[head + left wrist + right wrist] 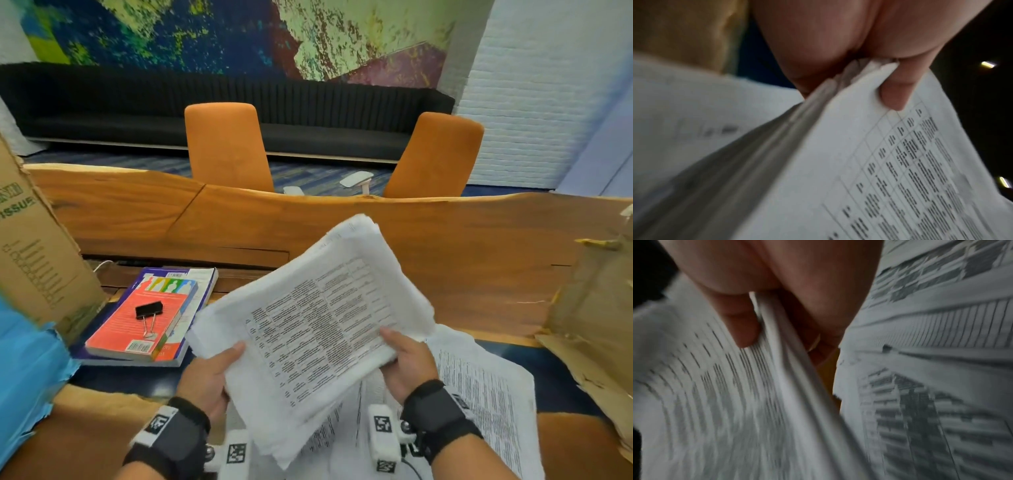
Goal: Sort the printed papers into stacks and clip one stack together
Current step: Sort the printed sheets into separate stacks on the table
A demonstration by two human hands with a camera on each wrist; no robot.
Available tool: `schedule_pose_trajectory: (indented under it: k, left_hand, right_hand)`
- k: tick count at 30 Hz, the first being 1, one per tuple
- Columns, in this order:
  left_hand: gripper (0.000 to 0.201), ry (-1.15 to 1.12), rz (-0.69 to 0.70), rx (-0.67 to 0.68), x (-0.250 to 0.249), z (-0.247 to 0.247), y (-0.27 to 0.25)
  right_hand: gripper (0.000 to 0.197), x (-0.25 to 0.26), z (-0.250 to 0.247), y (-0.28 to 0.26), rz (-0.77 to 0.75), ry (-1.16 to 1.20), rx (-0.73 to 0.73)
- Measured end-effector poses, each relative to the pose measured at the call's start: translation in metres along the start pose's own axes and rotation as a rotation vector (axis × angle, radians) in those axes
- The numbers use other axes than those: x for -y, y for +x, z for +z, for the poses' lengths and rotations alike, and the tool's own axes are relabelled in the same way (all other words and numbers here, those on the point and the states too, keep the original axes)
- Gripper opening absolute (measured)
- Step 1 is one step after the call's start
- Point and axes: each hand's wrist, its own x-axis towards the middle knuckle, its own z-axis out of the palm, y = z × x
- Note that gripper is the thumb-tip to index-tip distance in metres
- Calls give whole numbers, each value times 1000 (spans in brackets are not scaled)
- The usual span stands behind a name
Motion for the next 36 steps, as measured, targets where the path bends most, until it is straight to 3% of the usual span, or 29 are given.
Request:
schedule_pose_trajectory:
  k: [3,6,8,13,14,16,17,18,21,24,25,28,29,33,36]
  left_hand:
    - [31,189,104,20,-26,-13,2]
    - [33,295,201,44,-43,-13,-1]
    - [31,361,260,77,-46,-6,-5]
    - [33,442,339,203,-41,3,-13]
    - [40,450,328,241,-37,1,-12]
    - [76,489,281,241,-23,-7,-5]
    - [83,488,270,207,-16,-10,1]
    - [77,492,268,178,-11,-13,6]
    - [54,488,264,142,-4,-15,13]
    - [46,502,244,142,-2,-16,15]
    - [45,509,234,137,-2,-17,15]
    - [44,532,216,154,-1,-19,18]
    - [44,539,215,160,-1,-19,19]
    - [36,547,213,160,-1,-20,20]
    - [42,558,210,174,-2,-22,21]
  right_hand:
    - [30,20,-27,11,-96,-395,-28]
    - [29,32,-23,15,-128,-862,109]
    - [34,37,-11,19,-158,-897,145]
    - [30,37,-5,22,-320,-666,3]
    - [28,33,-8,18,-296,-688,-18]
    - [32,22,-20,13,-172,-816,-47]
    - [34,18,-26,11,-116,-875,-46]
    - [35,17,-29,10,-98,-909,-45]
    - [51,34,-17,-2,-299,-1050,-60]
    - [83,48,7,-18,-663,-1587,-4]
    - [88,48,13,-21,-668,-1804,57]
    - [90,49,20,-23,-405,-2218,193]
    - [88,54,23,-24,-380,-2254,192]
    - [92,62,46,-28,-529,-2221,206]
    - [95,52,55,-26,-356,-2404,302]
